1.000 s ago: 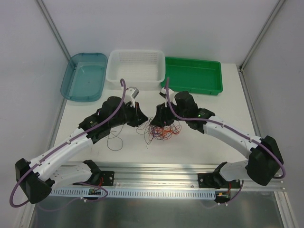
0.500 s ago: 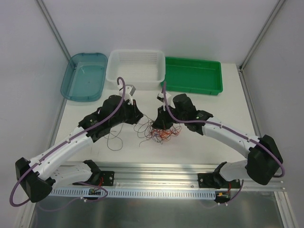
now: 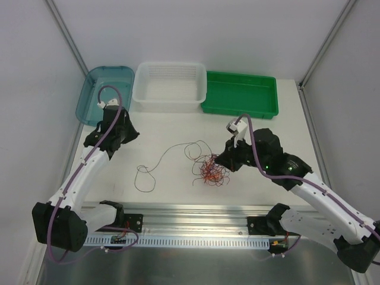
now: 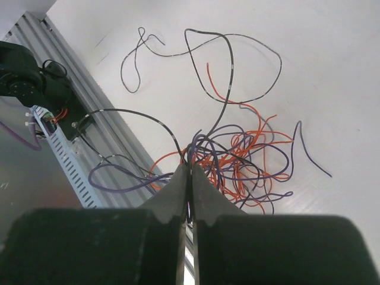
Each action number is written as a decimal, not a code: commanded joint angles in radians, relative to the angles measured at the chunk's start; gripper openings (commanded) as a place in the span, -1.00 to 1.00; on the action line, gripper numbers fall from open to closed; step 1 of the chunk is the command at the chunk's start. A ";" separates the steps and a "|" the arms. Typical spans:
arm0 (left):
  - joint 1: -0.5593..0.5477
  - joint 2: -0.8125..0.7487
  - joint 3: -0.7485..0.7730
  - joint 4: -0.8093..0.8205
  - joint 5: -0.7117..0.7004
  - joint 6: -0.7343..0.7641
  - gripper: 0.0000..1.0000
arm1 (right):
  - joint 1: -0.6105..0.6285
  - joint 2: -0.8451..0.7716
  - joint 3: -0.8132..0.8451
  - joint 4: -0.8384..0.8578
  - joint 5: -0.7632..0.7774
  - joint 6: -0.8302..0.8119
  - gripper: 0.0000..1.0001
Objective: Untangle the cables
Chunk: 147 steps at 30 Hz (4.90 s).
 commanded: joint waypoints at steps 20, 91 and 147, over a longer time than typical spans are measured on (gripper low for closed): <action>-0.374 0.046 0.018 0.313 0.872 0.421 0.86 | -0.014 0.089 0.140 -0.120 -0.335 -0.165 -0.98; -0.275 -0.202 0.077 -0.101 -0.134 -0.019 -1.00 | 0.100 0.137 -0.225 0.318 0.595 0.375 -0.99; -0.079 -0.148 -0.423 0.225 0.128 -0.256 0.08 | -0.026 0.325 -0.046 -0.081 0.115 0.137 0.32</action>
